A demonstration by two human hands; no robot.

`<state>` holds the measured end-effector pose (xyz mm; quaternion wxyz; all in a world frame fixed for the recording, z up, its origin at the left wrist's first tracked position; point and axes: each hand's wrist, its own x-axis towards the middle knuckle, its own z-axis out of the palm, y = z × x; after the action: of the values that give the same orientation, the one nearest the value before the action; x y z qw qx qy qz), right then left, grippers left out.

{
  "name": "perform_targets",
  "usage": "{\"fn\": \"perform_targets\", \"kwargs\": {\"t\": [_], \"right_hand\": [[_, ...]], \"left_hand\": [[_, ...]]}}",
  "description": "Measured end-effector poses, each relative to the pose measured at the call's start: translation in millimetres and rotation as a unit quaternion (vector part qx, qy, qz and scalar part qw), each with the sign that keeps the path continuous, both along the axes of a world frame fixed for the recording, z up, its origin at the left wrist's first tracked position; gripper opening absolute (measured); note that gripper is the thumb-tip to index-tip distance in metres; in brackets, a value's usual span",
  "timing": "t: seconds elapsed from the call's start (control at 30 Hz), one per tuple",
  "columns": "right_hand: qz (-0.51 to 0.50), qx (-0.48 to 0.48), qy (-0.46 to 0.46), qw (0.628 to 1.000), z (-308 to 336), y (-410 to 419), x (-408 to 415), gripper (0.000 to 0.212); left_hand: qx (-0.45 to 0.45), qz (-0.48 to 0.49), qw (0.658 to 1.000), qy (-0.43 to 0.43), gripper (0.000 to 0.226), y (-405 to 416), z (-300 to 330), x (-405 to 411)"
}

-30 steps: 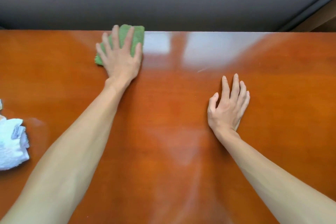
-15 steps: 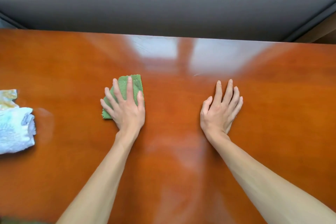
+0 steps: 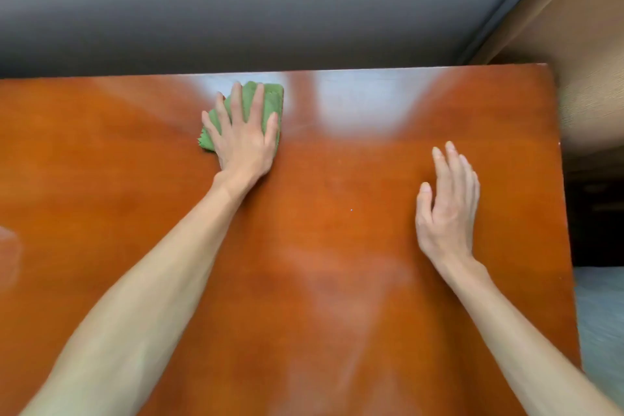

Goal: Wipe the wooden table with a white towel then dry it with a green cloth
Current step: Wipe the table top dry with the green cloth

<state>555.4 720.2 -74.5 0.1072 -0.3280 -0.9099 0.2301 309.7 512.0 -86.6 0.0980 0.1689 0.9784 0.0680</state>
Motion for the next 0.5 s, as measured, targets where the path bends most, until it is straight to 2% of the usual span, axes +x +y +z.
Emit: {"fn": "perform_targets", "kwargs": {"t": [0.1,0.2,0.37,0.5], "right_hand": [[-0.087,0.024,-0.091,0.992,-5.6,65.1,38.9,0.057],[-0.098,0.059,-0.120,0.986,-13.0,81.8,50.2,0.058],[-0.101,0.074,-0.108,0.986,-17.5,81.8,50.8,0.054],[-0.097,0.076,-0.100,0.987,-16.3,82.4,50.1,0.054]], "left_hand": [[-0.006,0.070,0.998,-0.008,0.059,31.1,3.6,-27.4],[0.000,0.068,0.998,-0.012,0.058,67.0,5.6,-16.2],[-0.007,-0.065,0.998,-0.001,0.061,125.9,1.9,58.1],[-0.004,-0.242,0.970,0.007,0.060,148.7,0.6,157.6]]}}
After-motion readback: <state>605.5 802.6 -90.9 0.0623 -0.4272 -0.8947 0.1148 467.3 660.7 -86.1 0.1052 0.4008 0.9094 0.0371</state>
